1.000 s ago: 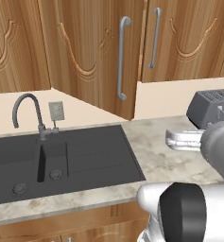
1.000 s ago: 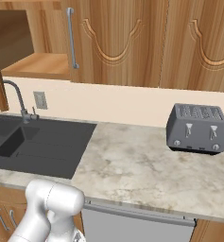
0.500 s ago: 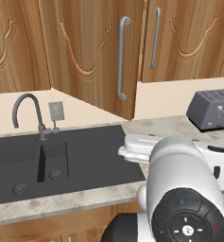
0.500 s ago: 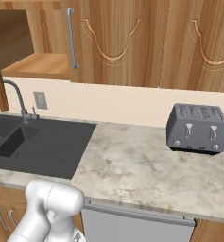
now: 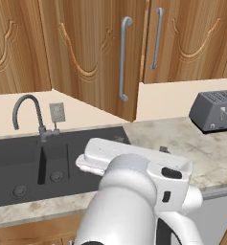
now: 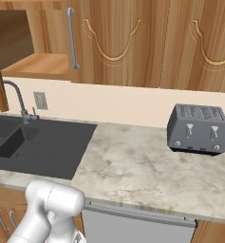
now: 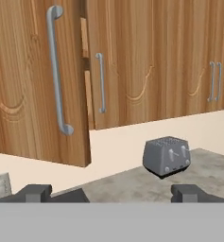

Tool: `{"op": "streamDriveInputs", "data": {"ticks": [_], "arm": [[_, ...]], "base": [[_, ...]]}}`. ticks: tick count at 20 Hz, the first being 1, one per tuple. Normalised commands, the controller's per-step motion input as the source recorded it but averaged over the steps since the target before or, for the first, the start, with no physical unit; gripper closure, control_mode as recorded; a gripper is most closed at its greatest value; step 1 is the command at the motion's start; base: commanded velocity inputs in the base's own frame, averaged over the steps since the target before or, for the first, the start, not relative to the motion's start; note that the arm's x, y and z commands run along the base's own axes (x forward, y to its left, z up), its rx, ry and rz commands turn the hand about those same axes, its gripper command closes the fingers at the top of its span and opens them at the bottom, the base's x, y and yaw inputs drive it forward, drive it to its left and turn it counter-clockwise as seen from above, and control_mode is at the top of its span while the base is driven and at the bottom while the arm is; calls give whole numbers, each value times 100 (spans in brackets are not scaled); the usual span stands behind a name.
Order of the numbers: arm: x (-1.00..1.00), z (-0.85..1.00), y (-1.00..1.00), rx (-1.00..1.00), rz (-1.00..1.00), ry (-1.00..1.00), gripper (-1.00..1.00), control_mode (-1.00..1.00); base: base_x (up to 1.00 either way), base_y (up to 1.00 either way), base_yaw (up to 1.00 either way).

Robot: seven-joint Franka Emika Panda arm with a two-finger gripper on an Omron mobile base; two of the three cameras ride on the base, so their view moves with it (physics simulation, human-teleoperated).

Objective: Close all open cabinet doors.

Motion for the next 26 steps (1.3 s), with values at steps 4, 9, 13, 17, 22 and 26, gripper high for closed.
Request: {"op": "streamDriveInputs", "data": {"ticks": [4, 9, 13, 17, 22, 26], "arm": [[41, 4, 14, 0, -1, 0, -100, -100], [59, 7, 1, 0, 0, 2, -100, -100], [58, 0, 0, 0, 0, 1, -100, -100], [55, -3, 15, 0, -1, 0, -100, -100], [44, -4, 25, 0, -2, 0, -100, -100], [34, -3, 12, 0, 0, 0, -100, -100]], "base": [[0, 0, 0], [0, 0, 0], [0, 0, 0], [0, 0, 0], [0, 0, 0], [0, 0, 0]]}}
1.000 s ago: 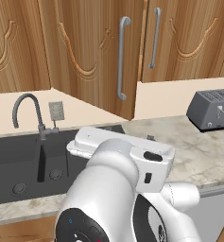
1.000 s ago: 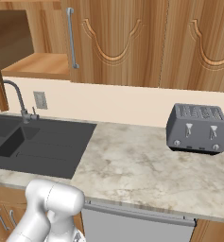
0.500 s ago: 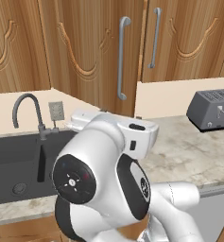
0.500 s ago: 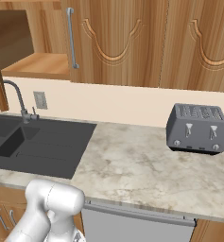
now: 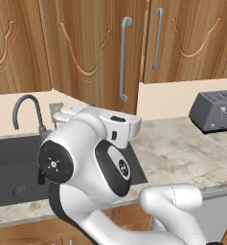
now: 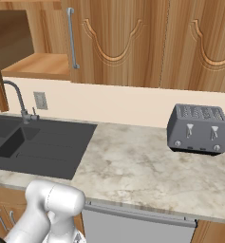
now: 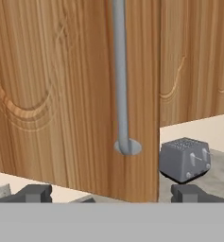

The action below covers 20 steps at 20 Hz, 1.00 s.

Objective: Close all open cabinet doors.

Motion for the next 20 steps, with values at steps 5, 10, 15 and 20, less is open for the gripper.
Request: {"op": "streamDriveInputs", "data": {"ticks": [5, 10, 15, 20], "arm": [[32, -8, 0, 0, 0, 0, -100, -100], [27, -14, 0, 0, 0, -2, -100, -100], [19, -8, -8, 0, 0, -5, -100, -100], [25, 0, -22, 4, 0, 0, -100, -100]], "base": [[0, 0, 0], [0, 0, 0], [0, 0, 0], [0, 0, 0]]}}
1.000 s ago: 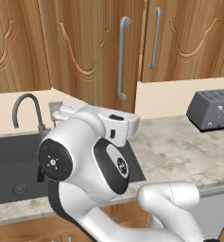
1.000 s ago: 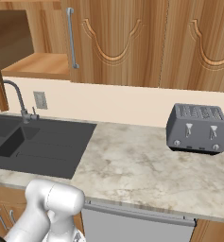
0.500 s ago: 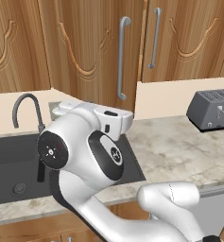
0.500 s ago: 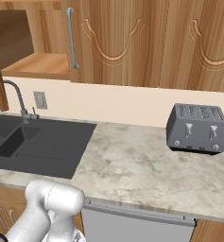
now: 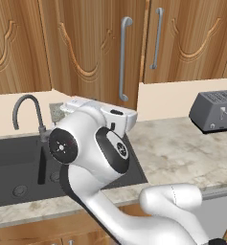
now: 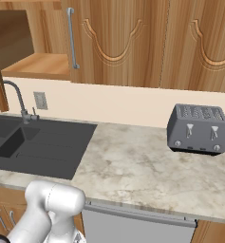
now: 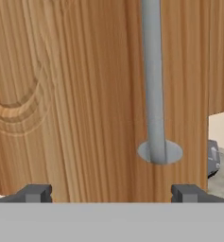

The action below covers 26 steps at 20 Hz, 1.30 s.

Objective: Close all open cabinet doors.

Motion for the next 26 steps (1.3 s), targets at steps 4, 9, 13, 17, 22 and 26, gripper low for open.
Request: {"op": "streamDriveInputs", "data": {"ticks": [4, 9, 13, 17, 22, 26], "arm": [[16, 0, -19, 3, 0, 0, -100, -100], [15, 0, -21, 2, 0, 0, -100, -100], [22, 0, -20, 1, 0, 0, -100, -100], [27, -1, -21, 1, 0, 0, -100, -100], [35, -2, -27, 1, 0, -2, -100, -100], [41, -6, -23, 0, 2, -3, -100, -100]], "base": [[0, 0, 0], [0, 0, 0], [0, 0, 0], [0, 0, 0], [0, 0, 0], [0, 0, 0]]}}
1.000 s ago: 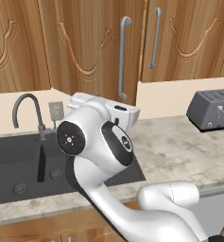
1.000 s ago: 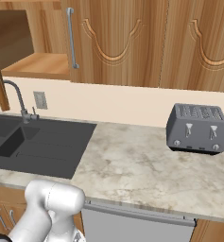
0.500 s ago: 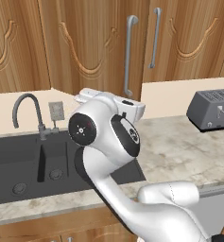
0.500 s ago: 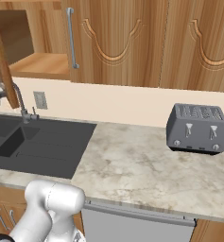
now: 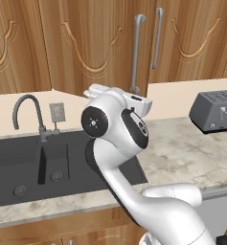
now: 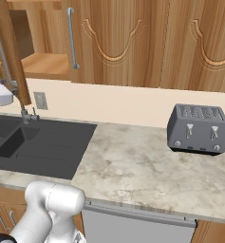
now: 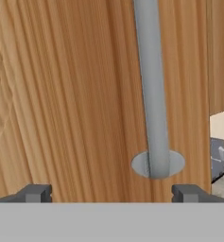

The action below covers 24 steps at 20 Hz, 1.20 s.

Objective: Close all open cabinet doors.

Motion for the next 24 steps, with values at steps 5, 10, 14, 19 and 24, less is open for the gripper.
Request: {"op": "streamDriveInputs", "data": {"ticks": [5, 10, 14, 19, 24], "arm": [[44, -9, -15, 0, 3, -4, -100, -100], [59, -3, -17, 1, 5, -2, -100, -100], [64, -1, -18, 1, 8, 0, -100, -100], [58, -5, -16, 0, 9, -1, -100, -100], [49, -14, -4, 0, 10, -3, -100, -100]], "base": [[0, 0, 0], [0, 0, 0], [0, 0, 0], [0, 0, 0], [0, 0, 0]]}}
